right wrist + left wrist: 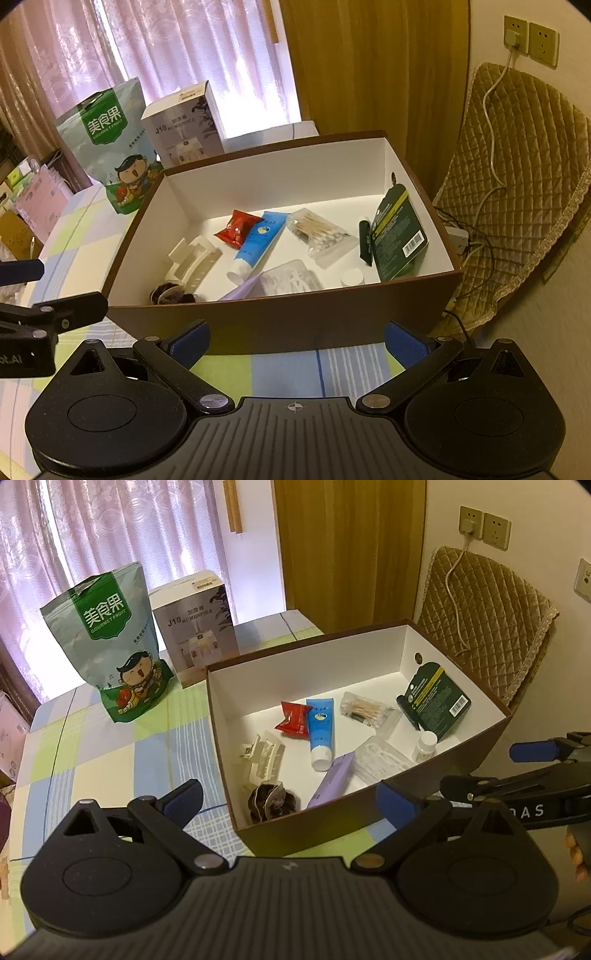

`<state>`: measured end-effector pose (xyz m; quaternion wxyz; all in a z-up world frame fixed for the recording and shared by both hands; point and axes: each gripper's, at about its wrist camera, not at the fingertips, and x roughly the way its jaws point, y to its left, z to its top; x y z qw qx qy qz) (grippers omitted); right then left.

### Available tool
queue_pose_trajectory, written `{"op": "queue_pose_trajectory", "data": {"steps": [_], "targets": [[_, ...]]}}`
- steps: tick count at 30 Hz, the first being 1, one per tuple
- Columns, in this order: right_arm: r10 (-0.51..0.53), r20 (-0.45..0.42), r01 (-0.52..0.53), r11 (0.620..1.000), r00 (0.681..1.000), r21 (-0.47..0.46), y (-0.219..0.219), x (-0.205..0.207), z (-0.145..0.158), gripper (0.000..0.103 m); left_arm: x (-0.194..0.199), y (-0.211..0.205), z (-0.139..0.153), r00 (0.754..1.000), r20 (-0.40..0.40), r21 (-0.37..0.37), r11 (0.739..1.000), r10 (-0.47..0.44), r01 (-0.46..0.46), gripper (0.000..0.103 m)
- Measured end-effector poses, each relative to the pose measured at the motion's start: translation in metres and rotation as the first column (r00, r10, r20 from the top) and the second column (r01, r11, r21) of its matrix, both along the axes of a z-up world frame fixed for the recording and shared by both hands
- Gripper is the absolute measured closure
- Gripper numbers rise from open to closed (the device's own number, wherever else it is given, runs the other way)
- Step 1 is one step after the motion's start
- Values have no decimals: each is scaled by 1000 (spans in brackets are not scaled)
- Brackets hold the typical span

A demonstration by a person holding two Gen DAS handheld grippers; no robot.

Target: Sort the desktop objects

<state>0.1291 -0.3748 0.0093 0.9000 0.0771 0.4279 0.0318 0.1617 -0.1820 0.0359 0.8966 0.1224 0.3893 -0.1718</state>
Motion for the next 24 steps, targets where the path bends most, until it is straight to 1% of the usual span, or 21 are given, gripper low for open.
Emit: {"op": "queue_pose_trajectory", "data": {"steps": [12, 16, 24], "targets": [[57, 18, -57, 998, 998, -31, 10, -2, 13, 0, -11, 6, -1, 1000, 2, -4, 1000, 21, -21, 4], [85, 22, -84, 996, 996, -43, 14, -1, 14, 0, -13, 7, -2, 999, 17, 4, 999, 48, -48, 4], [127, 26, -126, 991, 992, -48, 17, 3, 11, 0, -16, 12, -8, 995, 17, 17, 995, 100, -100, 4]]}}
